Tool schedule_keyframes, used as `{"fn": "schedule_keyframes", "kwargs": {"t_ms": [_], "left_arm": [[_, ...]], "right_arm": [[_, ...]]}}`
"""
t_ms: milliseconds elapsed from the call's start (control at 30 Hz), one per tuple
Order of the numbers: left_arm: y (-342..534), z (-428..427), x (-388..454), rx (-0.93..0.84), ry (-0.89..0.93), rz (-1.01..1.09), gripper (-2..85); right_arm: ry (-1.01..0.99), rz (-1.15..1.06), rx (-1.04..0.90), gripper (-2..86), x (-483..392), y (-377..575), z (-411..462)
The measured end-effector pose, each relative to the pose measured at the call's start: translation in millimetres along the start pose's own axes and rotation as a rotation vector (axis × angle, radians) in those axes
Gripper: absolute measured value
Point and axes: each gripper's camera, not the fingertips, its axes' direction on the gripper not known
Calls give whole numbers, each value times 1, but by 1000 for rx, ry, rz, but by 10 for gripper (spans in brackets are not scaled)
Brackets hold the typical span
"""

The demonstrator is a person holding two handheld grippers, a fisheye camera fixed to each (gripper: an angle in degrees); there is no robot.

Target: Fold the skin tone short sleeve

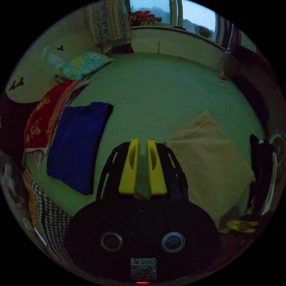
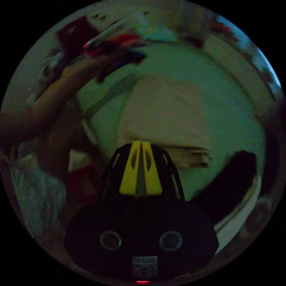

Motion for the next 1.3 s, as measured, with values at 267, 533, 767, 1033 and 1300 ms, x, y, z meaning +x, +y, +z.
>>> {"fn": "schedule_keyframes", "kwargs": {"t_ms": [267, 533, 767, 1033, 1300], "left_arm": [[45, -19, 133, 2, 165, 337, 60], [73, -4, 232, -83, 268, 440, 61], [95, 7, 290, -133, 276, 508, 49], [118, 10, 348, -150, 177, 571, 20], [137, 7, 382, -113, 134, 580, 13]], "right_arm": [[248, 387, 170, 69, 90, 79, -56], [370, 342, -30, 77, 118, 118, -36], [415, 296, -83, 49, 138, 139, -24], [428, 313, -26, 11, 151, 156, -19], [355, 413, -76, -16, 168, 176, -29]]}}
